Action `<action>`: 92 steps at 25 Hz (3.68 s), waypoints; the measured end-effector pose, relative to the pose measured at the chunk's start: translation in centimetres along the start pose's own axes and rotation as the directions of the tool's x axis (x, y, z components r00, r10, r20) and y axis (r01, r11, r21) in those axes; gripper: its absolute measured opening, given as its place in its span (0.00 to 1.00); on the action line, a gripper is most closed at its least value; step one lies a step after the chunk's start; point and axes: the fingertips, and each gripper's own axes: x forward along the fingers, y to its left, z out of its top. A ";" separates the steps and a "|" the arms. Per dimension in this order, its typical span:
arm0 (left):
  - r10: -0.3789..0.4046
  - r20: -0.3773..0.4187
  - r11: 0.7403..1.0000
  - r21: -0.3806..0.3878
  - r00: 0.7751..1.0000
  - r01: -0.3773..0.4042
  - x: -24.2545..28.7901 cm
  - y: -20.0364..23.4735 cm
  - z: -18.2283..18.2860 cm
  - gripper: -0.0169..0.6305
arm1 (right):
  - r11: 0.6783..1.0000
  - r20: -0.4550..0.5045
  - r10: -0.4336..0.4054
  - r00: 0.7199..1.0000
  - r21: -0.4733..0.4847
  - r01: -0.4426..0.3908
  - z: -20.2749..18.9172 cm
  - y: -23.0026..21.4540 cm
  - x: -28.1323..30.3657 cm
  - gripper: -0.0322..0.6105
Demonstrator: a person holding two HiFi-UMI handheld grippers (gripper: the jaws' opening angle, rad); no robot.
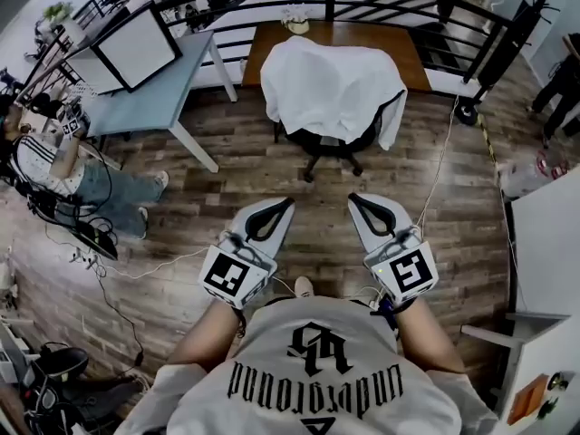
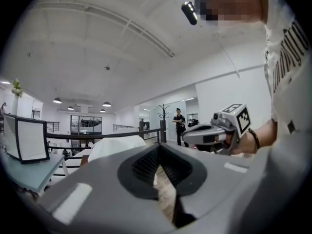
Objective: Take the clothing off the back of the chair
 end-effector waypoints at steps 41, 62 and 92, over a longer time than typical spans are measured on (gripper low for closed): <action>-0.066 -0.110 0.975 0.206 0.992 0.087 23.5 16.6 0.0 0.11 | 0.994 -0.078 0.039 0.996 -0.095 -0.046 -2.1 -21.0 16.6 0.11; -0.197 -0.416 0.813 0.436 0.888 0.385 35.6 28.4 -5.8 0.56 | 0.976 -0.334 -0.018 0.942 -0.210 -0.056 -8.0 -30.5 28.5 0.41; -0.295 -0.457 0.703 0.491 0.839 0.515 39.6 31.0 -9.7 0.36 | 0.879 -0.476 -0.199 0.856 -0.474 -0.059 -11.4 -32.2 33.1 0.24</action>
